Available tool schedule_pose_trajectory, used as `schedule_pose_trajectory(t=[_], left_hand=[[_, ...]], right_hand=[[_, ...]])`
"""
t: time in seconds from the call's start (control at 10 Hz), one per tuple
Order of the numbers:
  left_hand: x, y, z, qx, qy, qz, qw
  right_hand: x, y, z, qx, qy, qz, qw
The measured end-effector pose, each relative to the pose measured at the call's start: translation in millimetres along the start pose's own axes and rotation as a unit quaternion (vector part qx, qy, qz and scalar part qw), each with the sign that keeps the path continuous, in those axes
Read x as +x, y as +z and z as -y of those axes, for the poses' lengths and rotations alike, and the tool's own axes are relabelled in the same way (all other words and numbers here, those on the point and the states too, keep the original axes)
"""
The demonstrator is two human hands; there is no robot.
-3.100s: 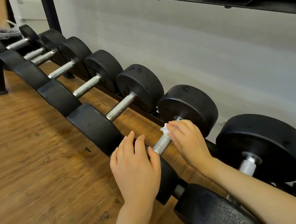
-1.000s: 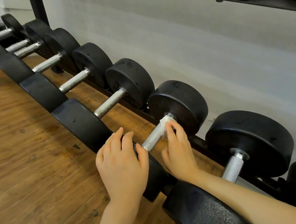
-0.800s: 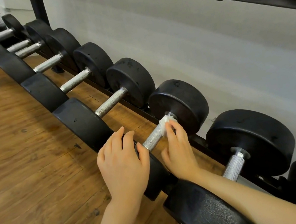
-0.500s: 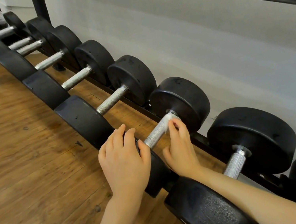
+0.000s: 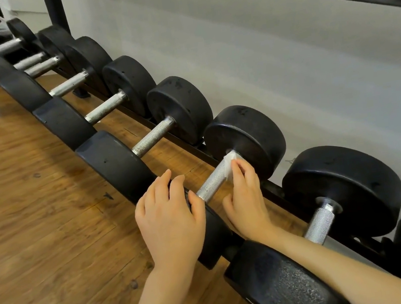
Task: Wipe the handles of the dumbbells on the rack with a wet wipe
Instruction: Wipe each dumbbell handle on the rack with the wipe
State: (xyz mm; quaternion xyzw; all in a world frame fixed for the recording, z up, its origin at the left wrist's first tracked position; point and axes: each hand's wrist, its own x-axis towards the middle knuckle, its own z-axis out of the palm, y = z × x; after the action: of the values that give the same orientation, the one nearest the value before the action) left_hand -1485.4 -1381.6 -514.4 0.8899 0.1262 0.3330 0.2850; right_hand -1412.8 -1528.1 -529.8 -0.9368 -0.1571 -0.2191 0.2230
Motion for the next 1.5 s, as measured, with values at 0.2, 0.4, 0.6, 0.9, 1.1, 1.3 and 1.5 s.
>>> schedule_pose_trajectory(t=[0.2,0.4,0.6,0.9,1.1,1.3,1.5], left_hand=[[1,1,0,0.001,-0.004,0.006,1.000],[1,1,0,0.000,-0.003,0.001,1.000],[1,1,0,-0.003,-0.002,0.000,1.000],[0,1,0,0.000,0.000,-0.001,1.000],[1,1,0,0.001,0.000,-0.004,1.000],[1,1,0,0.000,-0.002,-0.003,1.000],[0,0,0,-0.006,0.000,-0.005,1.000]], right_hand=[[-1,-2,-2,0.001,-0.049,0.011,0.999],[-2,0,-4,0.018,-0.065,0.004,0.998],[7,1,-7,-0.010,-0.086,-0.056,0.995],[21,-4,-17,-0.011,-0.083,-0.070,0.994],[24,-2,-20,-0.034,-0.087,-0.055,0.994],[21,-4,-19,0.011,-0.072,-0.076,0.994],[20,-4,-21,0.030,-0.061,-0.073,0.995]])
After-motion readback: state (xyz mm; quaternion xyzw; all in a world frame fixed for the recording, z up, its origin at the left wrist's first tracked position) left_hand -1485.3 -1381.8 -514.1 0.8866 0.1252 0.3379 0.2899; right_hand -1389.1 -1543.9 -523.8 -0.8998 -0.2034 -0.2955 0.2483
